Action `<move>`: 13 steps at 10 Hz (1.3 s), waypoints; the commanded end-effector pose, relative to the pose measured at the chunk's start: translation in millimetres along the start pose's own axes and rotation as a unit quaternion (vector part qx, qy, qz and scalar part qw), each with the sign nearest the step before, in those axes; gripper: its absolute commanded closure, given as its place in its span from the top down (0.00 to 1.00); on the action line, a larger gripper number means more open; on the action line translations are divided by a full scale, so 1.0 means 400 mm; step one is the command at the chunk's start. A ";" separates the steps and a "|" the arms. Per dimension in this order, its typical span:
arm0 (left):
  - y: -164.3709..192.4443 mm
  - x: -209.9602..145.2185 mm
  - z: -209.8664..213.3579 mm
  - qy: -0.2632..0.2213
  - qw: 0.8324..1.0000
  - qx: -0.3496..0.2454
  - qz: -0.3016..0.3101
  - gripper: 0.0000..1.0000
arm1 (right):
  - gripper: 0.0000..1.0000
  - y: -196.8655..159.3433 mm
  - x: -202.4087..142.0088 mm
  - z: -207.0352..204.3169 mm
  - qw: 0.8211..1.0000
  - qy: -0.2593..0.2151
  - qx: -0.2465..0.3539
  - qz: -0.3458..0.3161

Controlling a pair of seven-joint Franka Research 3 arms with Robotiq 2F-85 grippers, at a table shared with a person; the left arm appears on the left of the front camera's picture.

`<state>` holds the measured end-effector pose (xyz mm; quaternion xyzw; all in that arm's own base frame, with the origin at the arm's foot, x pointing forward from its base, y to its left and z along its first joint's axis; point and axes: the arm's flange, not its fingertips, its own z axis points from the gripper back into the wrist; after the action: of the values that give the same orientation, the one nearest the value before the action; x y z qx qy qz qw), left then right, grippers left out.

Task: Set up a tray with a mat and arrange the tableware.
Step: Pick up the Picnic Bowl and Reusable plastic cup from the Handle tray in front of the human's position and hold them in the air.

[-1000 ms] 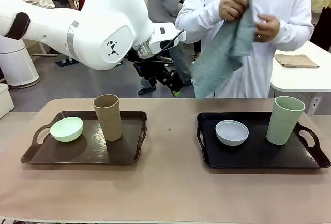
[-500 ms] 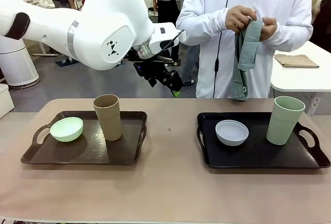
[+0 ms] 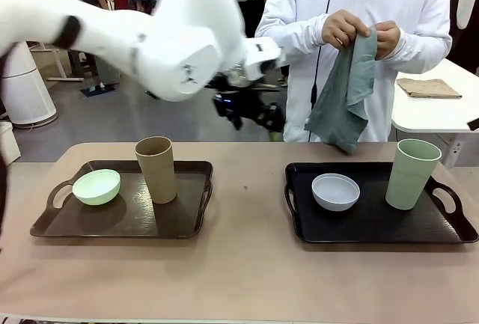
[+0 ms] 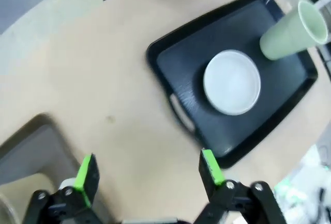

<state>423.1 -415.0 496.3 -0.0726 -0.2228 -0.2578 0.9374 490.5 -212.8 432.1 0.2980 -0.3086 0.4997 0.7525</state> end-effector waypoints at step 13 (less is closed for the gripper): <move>-0.236 0.162 -0.178 0.058 0.992 0.071 0.092 1.00 | 1.00 -0.035 -0.032 -0.001 0.998 -0.048 0.025 0.043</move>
<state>427.9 -525.6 460.6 -0.0112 -0.1796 -0.1864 0.9658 489.1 -216.1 426.0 0.3141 -0.3192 0.5150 0.7309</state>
